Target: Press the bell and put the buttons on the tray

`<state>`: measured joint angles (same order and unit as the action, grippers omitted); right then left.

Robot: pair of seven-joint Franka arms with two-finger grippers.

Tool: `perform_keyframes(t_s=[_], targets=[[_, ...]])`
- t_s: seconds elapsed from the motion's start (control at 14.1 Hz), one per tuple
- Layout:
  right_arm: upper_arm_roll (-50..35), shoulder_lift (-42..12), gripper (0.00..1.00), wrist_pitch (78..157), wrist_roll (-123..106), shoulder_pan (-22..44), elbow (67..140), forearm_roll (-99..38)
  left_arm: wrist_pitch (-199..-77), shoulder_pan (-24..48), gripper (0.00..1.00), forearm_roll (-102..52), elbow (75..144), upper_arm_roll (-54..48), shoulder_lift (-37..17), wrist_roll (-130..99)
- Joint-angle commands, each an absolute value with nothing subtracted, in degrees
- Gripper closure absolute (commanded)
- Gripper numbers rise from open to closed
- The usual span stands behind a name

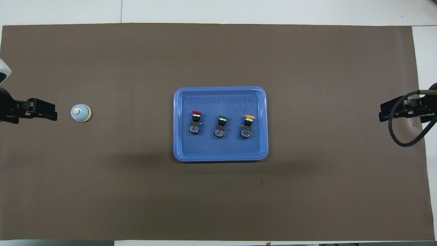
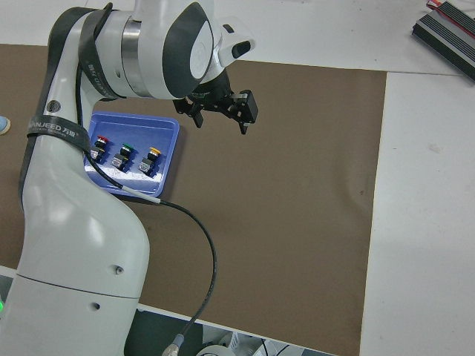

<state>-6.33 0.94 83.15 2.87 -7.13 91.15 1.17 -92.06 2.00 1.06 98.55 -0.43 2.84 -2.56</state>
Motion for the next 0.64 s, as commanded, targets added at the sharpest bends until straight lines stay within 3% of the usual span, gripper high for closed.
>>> perform_keyframes(t_s=[0.0,0.57], targets=[[-6.9,1.8,0.0,83.5,1.8,-8.0,92.1,1.2,-92.3,2.5,0.0,1.6,98.1,-0.1,2.8,-2.0],[-6.6,1.7,0.0,84.6,1.9,-8.8,92.0,1.2,-92.2,2.5,0.0,1.6,98.2,-0.1,2.9,-2.1]])
